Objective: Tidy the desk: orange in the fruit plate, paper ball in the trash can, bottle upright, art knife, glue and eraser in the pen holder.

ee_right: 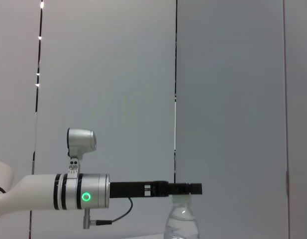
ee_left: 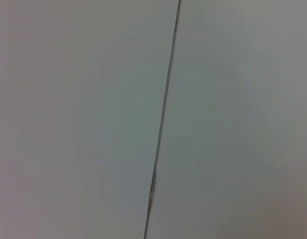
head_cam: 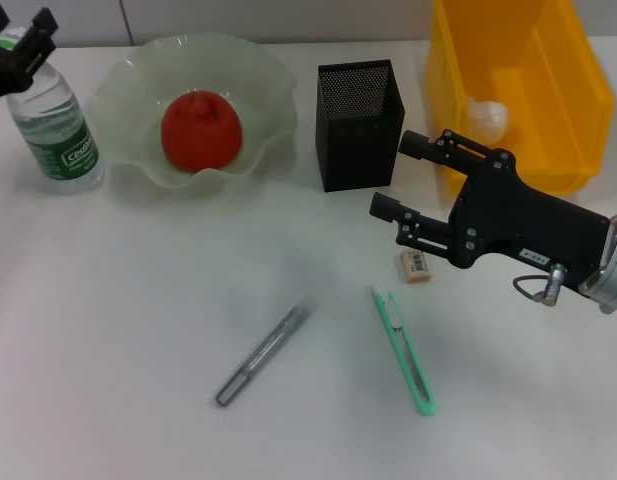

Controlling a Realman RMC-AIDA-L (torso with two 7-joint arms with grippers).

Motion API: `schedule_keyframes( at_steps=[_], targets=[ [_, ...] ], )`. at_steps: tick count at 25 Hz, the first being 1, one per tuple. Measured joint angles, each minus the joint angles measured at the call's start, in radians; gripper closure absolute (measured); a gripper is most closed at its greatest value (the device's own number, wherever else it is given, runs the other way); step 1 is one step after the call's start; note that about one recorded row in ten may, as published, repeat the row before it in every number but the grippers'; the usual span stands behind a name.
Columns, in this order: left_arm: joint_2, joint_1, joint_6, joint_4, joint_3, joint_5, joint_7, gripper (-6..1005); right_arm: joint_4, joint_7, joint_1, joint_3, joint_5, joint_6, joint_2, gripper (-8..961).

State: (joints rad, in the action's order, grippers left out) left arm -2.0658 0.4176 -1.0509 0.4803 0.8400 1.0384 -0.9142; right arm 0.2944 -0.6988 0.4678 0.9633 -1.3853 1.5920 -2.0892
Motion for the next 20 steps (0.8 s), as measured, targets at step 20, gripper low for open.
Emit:
schedule_keyframes(
  at_steps=[20],
  targets=[
    [0.004,-0.021,-0.394,0.181,0.198,0.065,-0.222,370,-0.024,-0.005,-0.021,0.0,0.002,0.033,0.003,224]
  ],
)
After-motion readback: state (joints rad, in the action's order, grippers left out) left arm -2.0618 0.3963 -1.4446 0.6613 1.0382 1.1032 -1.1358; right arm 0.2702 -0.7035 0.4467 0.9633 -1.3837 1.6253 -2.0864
